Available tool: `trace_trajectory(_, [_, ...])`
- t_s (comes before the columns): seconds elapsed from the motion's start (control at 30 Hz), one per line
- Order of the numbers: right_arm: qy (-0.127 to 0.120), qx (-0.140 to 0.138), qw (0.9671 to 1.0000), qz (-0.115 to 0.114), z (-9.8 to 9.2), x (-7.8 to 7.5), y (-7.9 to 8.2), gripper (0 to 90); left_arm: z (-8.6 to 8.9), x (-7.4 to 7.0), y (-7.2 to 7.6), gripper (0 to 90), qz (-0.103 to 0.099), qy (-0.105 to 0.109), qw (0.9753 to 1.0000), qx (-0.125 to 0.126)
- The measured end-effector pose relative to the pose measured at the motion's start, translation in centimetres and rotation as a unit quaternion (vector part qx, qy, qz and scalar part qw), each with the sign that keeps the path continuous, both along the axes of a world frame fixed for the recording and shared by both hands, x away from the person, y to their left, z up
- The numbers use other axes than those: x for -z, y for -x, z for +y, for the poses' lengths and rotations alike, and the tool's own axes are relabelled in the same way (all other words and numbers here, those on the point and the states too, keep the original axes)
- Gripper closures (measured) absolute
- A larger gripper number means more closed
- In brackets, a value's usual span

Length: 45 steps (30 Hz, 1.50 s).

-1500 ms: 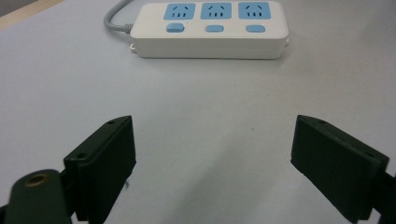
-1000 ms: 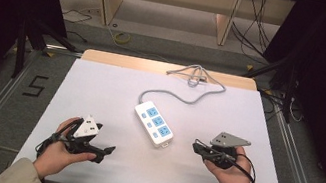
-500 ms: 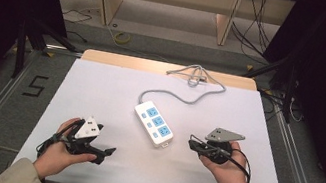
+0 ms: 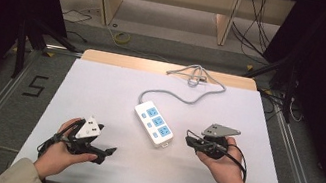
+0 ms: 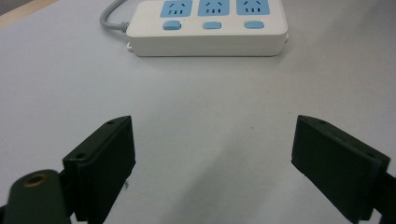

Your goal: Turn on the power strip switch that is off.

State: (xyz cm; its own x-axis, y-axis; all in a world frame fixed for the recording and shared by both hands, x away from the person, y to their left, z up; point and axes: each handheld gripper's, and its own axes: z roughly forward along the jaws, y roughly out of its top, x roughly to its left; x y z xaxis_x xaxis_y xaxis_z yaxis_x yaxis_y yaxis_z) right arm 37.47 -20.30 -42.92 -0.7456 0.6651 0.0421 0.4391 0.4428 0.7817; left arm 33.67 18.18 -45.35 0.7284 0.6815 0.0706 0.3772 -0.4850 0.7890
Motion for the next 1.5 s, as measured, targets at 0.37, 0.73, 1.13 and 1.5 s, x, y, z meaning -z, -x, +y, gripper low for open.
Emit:
trace_trajectory(0.37, [0.002, -0.001, 1.0, 0.003, 0.7, 0.1, -0.6, 90.0, -0.1, 0.0, 0.0, 13.1, 0.001, -0.003, 1.0, 0.004])
trace_trajectory(0.73, [0.003, -0.001, 1.0, 0.005, 1.2, 0.1, -1.0, 90.0, -0.2, 0.0, 0.0, 13.0, 0.002, -0.002, 1.0, 0.003])
trace_trajectory(1.13, [0.006, -0.004, 0.9999, 0.008, 1.9, 0.1, -1.4, 90.0, -0.1, 0.0, -0.1, 13.0, -0.002, 0.001, 1.0, 0.0])
trace_trajectory(1.5, [0.007, -0.006, 0.9999, 0.012, 2.8, 0.1, -1.7, 90.0, -0.2, 0.1, -0.1, 13.1, 0.001, 0.0, 1.0, 0.0])
